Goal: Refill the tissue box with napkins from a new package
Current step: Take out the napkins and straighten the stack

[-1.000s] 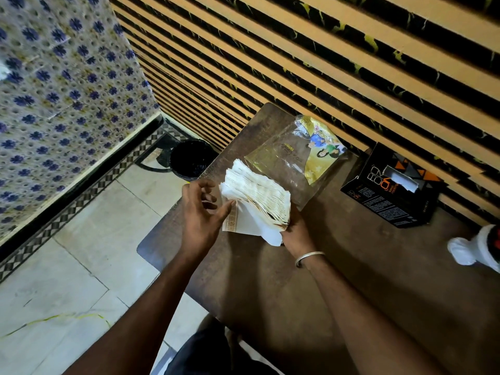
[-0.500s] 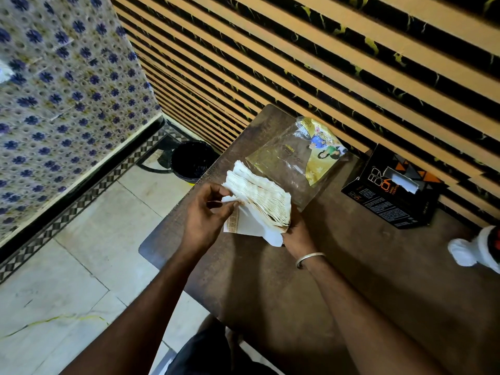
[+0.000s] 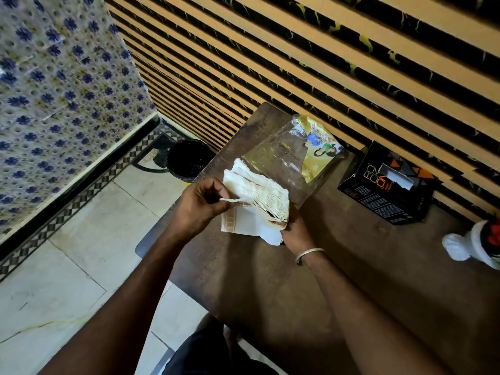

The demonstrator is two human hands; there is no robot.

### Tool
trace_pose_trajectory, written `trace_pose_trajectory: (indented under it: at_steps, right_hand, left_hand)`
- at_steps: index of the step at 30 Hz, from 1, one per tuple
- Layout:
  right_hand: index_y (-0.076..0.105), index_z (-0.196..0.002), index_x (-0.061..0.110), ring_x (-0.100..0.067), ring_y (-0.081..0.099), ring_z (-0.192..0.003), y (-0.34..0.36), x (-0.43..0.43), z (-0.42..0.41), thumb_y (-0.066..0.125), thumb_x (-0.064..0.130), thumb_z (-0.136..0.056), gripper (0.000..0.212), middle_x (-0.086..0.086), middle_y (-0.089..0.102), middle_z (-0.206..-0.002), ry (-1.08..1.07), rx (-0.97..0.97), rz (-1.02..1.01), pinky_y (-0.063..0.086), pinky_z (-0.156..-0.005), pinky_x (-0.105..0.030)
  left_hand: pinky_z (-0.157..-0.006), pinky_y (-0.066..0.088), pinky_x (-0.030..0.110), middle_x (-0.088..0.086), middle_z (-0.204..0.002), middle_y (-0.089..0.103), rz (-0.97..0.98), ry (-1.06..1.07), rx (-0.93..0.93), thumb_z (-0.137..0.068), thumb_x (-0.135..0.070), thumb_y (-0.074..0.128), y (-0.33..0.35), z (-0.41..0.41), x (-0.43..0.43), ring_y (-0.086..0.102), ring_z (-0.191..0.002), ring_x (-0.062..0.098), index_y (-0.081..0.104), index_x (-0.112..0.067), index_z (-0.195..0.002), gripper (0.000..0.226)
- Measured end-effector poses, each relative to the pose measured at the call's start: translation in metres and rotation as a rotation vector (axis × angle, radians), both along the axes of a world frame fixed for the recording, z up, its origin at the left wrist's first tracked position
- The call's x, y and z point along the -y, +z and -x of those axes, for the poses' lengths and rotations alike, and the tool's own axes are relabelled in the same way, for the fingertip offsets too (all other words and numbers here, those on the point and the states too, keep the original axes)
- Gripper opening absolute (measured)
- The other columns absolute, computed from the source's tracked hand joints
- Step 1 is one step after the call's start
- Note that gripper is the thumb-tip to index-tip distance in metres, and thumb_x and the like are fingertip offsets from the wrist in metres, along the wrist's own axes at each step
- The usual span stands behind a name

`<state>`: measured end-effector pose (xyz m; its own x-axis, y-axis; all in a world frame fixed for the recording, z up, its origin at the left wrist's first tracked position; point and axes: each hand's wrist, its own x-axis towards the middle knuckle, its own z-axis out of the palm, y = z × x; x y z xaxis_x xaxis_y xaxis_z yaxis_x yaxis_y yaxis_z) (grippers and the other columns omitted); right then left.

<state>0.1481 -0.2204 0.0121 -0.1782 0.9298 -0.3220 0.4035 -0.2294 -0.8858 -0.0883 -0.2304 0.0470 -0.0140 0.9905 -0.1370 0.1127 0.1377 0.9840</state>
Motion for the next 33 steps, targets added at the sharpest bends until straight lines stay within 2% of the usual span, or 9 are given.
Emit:
trace_pose_trajectory:
  at_steps: [2, 4, 7, 10, 13, 17, 21, 29, 33]
  right_hand:
    - [0.043, -0.139, 0.007, -0.025, 0.056, -0.121, -0.002, -0.001, -0.004, 0.052, -0.014, -0.090, 0.054, -0.016, 0.055, -0.136, 0.021, 0.004, 0.057, 0.045, -0.078, -0.002]
    - [0.041, -0.140, 0.005, -0.014, 0.059, -0.111, -0.002, -0.003, -0.006, 0.049, -0.014, -0.092, 0.053, -0.011, 0.055, -0.136, 0.025, -0.047, 0.069, 0.045, -0.074, -0.001]
    - [0.039, -0.139, 0.013, 0.004, 0.056, -0.111, 0.002, -0.004, 0.000, 0.055, -0.006, -0.093, 0.052, 0.007, 0.050, -0.134, 0.026, -0.079, 0.062, 0.047, -0.093, -0.008]
    - [0.049, -0.127, 0.030, -0.011, 0.052, -0.124, -0.002, -0.003, -0.002, 0.063, -0.001, -0.089, 0.051, 0.008, 0.054, -0.131, 0.006, -0.104, 0.061, 0.044, -0.105, -0.022]
    - [0.058, -0.111, 0.039, -0.018, 0.057, -0.123, -0.007, -0.003, -0.004, 0.070, 0.005, -0.085, 0.044, 0.007, 0.062, -0.125, -0.027, -0.176, 0.131, 0.044, -0.107, -0.037]
    - [0.063, -0.109, 0.030, -0.014, 0.064, -0.115, -0.009, -0.002, -0.007, 0.077, 0.010, -0.081, 0.038, 0.003, 0.069, -0.120, -0.102, -0.218, 0.245, 0.049, -0.102, -0.034]
    - [0.066, -0.114, 0.019, -0.015, 0.069, -0.106, -0.006, 0.001, -0.009, 0.074, 0.008, -0.083, 0.034, 0.003, 0.073, -0.112, -0.092, -0.329, 0.361, 0.055, -0.088, -0.025]
    - [0.062, -0.125, 0.007, -0.029, 0.063, -0.117, -0.032, 0.018, -0.016, 0.079, 0.015, -0.074, 0.054, -0.011, 0.067, -0.126, -0.136, -0.414, 0.659, 0.046, -0.106, -0.047]
    - [0.064, -0.122, 0.008, -0.028, 0.067, -0.111, -0.032, 0.023, -0.024, 0.078, 0.015, -0.079, 0.045, -0.011, 0.070, -0.120, -0.219, -0.362, 0.614, 0.049, -0.102, -0.047]
  left_hand:
    - [-0.079, 0.055, 0.063, 0.023, -0.087, 0.071, 0.006, 0.018, 0.010, -0.076, 0.001, 0.082, 0.002, 0.002, -0.002, 0.070, -0.086, 0.044, 0.061, 0.005, -0.083, 0.022]
    - [-0.078, 0.057, 0.059, 0.016, -0.087, 0.072, 0.001, 0.013, -0.021, -0.074, -0.004, 0.084, 0.006, 0.005, -0.005, 0.072, -0.083, 0.034, 0.065, 0.001, -0.086, 0.023]
    - [-0.074, 0.057, 0.057, 0.014, -0.088, 0.074, -0.015, -0.027, -0.104, -0.074, -0.015, 0.085, 0.009, 0.008, -0.008, 0.070, -0.082, 0.038, 0.074, -0.011, -0.088, 0.018]
    - [-0.077, 0.059, 0.053, 0.008, -0.090, 0.077, -0.007, -0.054, -0.111, -0.075, -0.016, 0.083, 0.011, 0.011, -0.011, 0.073, -0.086, 0.033, 0.076, -0.013, -0.083, 0.012]
    - [-0.081, 0.060, 0.038, 0.000, -0.093, 0.079, 0.002, -0.094, -0.110, -0.082, -0.009, 0.077, 0.011, 0.014, -0.015, 0.074, -0.090, 0.017, 0.077, -0.009, -0.088, 0.006]
    - [-0.070, 0.054, 0.020, -0.006, -0.085, 0.077, 0.016, -0.076, -0.100, -0.085, -0.003, 0.073, 0.008, 0.015, -0.019, 0.071, -0.080, 0.007, 0.073, -0.001, -0.088, 0.003]
    - [-0.067, 0.056, 0.022, -0.002, -0.087, 0.076, 0.008, -0.033, -0.130, -0.088, -0.005, 0.071, 0.004, 0.012, -0.021, 0.069, -0.078, 0.007, 0.073, -0.003, -0.091, 0.004]
    - [-0.065, 0.046, 0.024, -0.005, -0.090, 0.071, 0.155, -0.003, -0.494, -0.088, -0.010, 0.069, -0.027, -0.012, -0.024, 0.066, -0.078, 0.011, 0.070, -0.018, -0.099, 0.013]
    - [-0.080, 0.051, 0.029, 0.001, -0.108, 0.061, 0.344, 0.158, -0.341, -0.084, -0.039, 0.077, -0.034, -0.023, -0.009, 0.061, -0.095, 0.017, 0.055, -0.016, -0.130, 0.056]
